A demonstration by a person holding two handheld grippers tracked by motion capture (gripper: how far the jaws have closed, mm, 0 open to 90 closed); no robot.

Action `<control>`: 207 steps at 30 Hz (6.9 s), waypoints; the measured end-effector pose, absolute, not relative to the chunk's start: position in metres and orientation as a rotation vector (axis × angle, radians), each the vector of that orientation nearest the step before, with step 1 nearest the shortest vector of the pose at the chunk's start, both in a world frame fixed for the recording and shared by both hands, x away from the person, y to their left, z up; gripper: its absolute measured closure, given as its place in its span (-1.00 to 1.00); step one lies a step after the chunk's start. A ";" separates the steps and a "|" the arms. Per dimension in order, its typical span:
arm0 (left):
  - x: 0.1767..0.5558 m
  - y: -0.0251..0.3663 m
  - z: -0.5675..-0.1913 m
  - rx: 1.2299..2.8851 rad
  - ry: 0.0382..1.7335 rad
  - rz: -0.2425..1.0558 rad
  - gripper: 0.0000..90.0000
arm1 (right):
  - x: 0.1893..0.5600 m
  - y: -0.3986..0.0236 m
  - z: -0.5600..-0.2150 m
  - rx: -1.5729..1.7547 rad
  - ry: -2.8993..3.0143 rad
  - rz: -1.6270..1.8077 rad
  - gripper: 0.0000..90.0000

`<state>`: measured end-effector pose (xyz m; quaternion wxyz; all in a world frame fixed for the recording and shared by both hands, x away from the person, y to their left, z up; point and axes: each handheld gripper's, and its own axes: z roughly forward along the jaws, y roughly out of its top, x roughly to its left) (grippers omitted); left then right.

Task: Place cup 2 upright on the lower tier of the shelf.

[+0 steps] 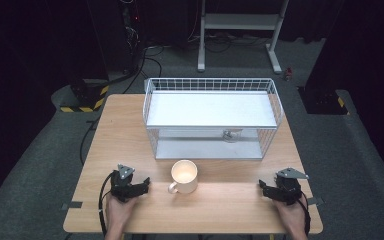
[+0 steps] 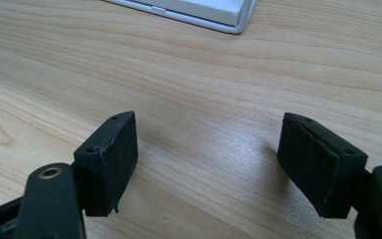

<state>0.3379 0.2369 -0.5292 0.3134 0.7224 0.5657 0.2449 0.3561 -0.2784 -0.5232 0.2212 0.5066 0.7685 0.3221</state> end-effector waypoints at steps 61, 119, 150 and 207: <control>0.293 0.166 -0.506 2.024 1.104 0.452 -0.84 | 0.356 -0.275 -0.523 1.398 2.125 0.888 -0.48; 0.341 0.109 -0.491 2.032 1.037 0.503 -0.87 | 0.356 -0.275 -0.524 1.385 2.133 0.892 -0.48; 0.346 0.104 -0.483 1.992 1.036 0.590 -0.79 | 0.356 -0.275 -0.524 1.380 2.135 0.890 -0.48; 0.422 0.098 -0.468 1.956 1.164 0.603 -0.79 | 0.356 -0.275 -0.524 1.381 2.134 0.891 -0.48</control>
